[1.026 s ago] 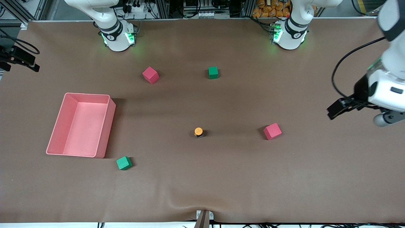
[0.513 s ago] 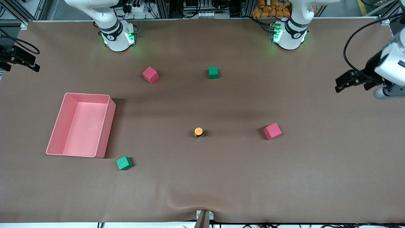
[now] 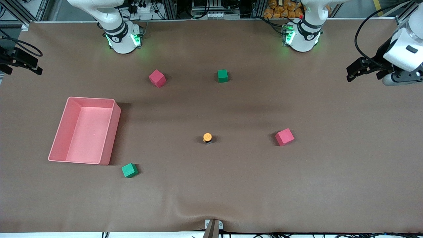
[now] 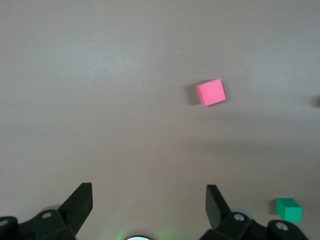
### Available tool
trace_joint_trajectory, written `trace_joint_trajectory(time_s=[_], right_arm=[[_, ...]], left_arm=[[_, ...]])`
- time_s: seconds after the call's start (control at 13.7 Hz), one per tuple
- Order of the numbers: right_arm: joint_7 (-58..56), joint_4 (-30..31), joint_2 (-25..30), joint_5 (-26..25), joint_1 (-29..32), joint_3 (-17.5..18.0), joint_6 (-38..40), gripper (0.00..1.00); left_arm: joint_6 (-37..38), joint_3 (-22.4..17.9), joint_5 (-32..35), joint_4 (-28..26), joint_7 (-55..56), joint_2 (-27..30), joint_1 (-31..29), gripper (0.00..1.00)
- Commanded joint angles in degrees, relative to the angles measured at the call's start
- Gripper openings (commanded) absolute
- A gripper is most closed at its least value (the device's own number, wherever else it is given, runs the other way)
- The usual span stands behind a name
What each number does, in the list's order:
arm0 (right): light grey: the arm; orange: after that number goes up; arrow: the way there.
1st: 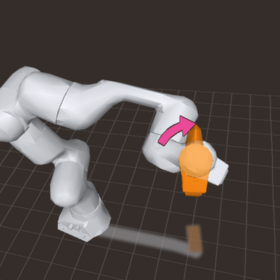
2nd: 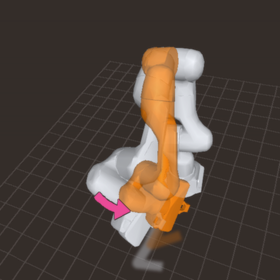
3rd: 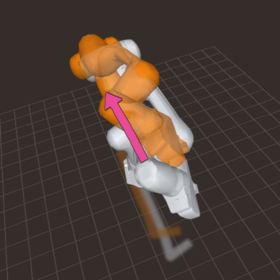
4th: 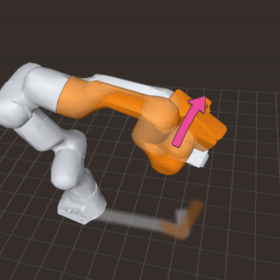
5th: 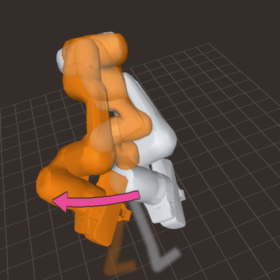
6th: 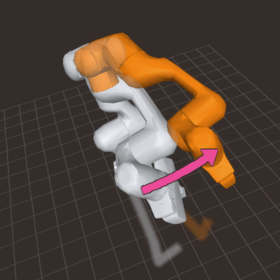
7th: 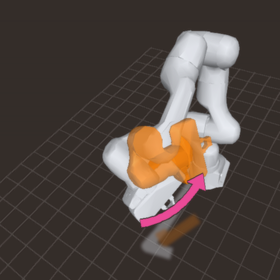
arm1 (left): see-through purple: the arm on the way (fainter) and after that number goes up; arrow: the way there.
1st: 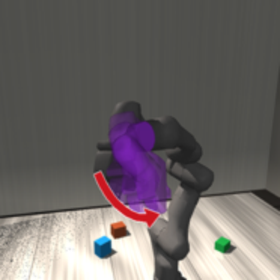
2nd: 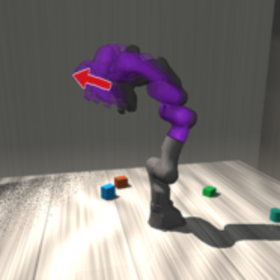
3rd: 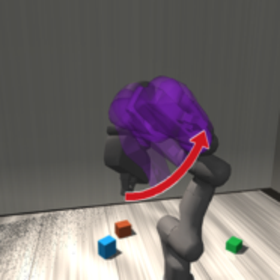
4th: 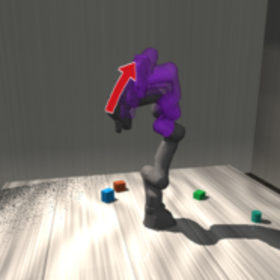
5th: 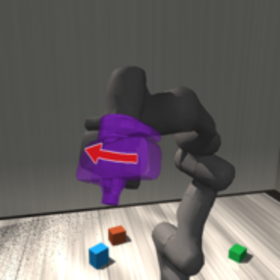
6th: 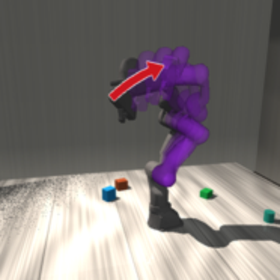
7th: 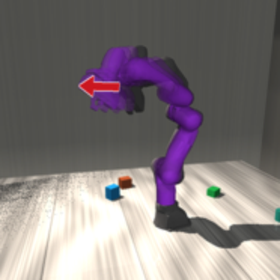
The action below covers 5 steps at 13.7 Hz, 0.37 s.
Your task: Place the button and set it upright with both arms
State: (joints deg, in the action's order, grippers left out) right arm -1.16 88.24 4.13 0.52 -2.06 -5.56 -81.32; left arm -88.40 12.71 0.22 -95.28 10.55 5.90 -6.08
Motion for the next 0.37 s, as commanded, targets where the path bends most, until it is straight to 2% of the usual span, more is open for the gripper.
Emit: trace_joint_trajectory(time_s=[0.0,0.29], right_arm=[[0.9,-0.4,0.3,-1.0,-0.4,0.1,0.6,1.0],[0.9,-0.4,0.3,-1.0,-0.4,0.1,0.6,1.0]], left_arm=[[1.4,0.5,-0.6,0.0,-3.7,1.9,-1.2,1.0],[2.1,0.3,-1.4,1.2,-4.0,1.7,-1.0,1.0]])
